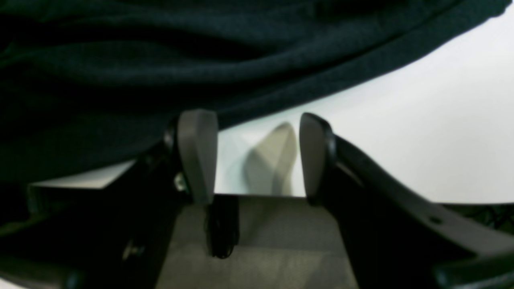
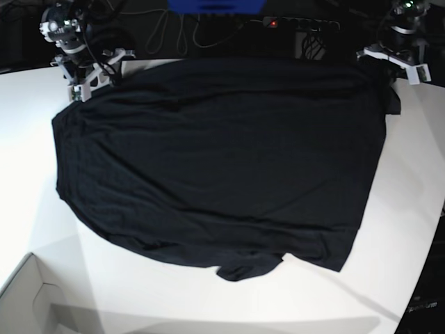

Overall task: Layout the t-shirt on the table in an organized manner, then fold the t-shirt properly
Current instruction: 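Pinch the shirt edge with both grippers at its two corners, then pull the pinched edge taut with both grippers, spreading the shirt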

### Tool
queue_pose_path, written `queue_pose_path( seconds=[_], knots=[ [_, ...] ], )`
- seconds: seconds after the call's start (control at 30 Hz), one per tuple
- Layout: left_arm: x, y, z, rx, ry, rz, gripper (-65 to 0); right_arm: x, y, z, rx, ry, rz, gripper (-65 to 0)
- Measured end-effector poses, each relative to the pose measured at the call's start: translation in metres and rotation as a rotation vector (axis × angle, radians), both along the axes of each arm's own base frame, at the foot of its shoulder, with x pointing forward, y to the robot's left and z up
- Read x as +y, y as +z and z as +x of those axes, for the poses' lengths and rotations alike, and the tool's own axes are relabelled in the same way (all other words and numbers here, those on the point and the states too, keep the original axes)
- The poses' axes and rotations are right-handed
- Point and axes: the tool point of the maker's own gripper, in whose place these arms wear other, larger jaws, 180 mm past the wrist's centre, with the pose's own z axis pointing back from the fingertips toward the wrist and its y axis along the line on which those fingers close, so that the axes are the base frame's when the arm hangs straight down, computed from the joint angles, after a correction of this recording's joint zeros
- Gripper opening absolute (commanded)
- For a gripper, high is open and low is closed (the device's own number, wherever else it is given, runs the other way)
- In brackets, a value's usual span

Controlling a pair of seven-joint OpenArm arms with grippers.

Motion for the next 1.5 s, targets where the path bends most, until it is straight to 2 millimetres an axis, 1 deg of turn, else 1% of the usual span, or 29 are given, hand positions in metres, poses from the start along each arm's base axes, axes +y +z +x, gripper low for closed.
queue_pose_path(
  seconds=[0.17,0.23,0.37,0.47,0.57,0.6,0.67,0.8,0.93,1.0,1.07,1.17,1.27,1.33,1.4,1.5],
  knots=[
    [0.000,0.000,0.002,0.003,-0.001,-0.003,-65.0,0.001,0.001,0.005,-0.011,0.000,0.004,-31.0],
    [0.000,-0.001,0.001,0.005,-0.001,-0.003,-65.0,0.002,-0.005,0.002,-0.004,-0.005,0.018,-31.0],
    [0.000,0.000,0.001,0.004,-0.002,-0.002,-65.0,0.004,-0.010,0.014,-0.038,-0.024,0.052,-31.1],
    [-0.001,0.000,0.002,0.002,-0.001,-0.003,-65.0,0.004,-0.010,0.016,-0.048,-0.028,0.061,-31.1],
    [0.000,0.000,0.001,0.004,-0.001,-0.002,-65.0,0.004,-0.010,0.016,-0.048,-0.028,0.061,-31.8],
    [0.000,0.000,0.001,0.003,-0.002,-0.002,-65.0,0.004,-0.010,0.016,-0.047,-0.028,0.061,-33.0],
    [0.000,0.000,0.001,0.004,-0.002,-0.002,-65.0,0.004,-0.010,0.016,-0.047,-0.028,0.061,-39.5],
    [0.000,-0.001,0.000,0.006,-0.001,-0.003,-65.0,0.003,-0.011,0.014,-0.038,-0.028,0.058,-65.0],
    [0.000,-0.001,0.000,0.007,-0.002,-0.002,-65.0,0.002,-0.010,0.013,-0.033,-0.027,0.055,-65.0],
    [-0.001,-0.001,-0.001,0.009,-0.001,-0.003,-65.0,0.001,-0.007,0.009,-0.016,-0.019,0.039,-65.0],
    [-0.002,0.002,0.000,0.004,-0.007,0.000,-65.0,-0.008,-0.001,0.003,-0.005,-0.032,0.004,-65.0],
    [-0.003,0.008,0.002,-0.009,-0.014,0.008,-65.0,-0.020,0.017,0.003,-0.047,-0.030,-0.039,-65.0],
    [-0.005,0.010,-0.002,0.001,-0.024,0.012,-65.0,-0.028,0.033,0.011,-0.101,-0.018,-0.059,-65.0],
    [-0.006,0.013,-0.002,-0.004,-0.029,0.014,-65.0,-0.043,0.043,0.014,-0.131,-0.056,-0.088,-65.0],
    [-0.006,0.015,-0.001,-0.011,-0.029,0.015,-65.0,-0.056,0.047,0.012,-0.136,-0.091,-0.110,-65.0],
    [-0.006,0.015,-0.001,-0.011,-0.030,0.015,-65.0,-0.060,0.046,0.010,-0.127,-0.101,-0.118,-65.0]
  ],
)
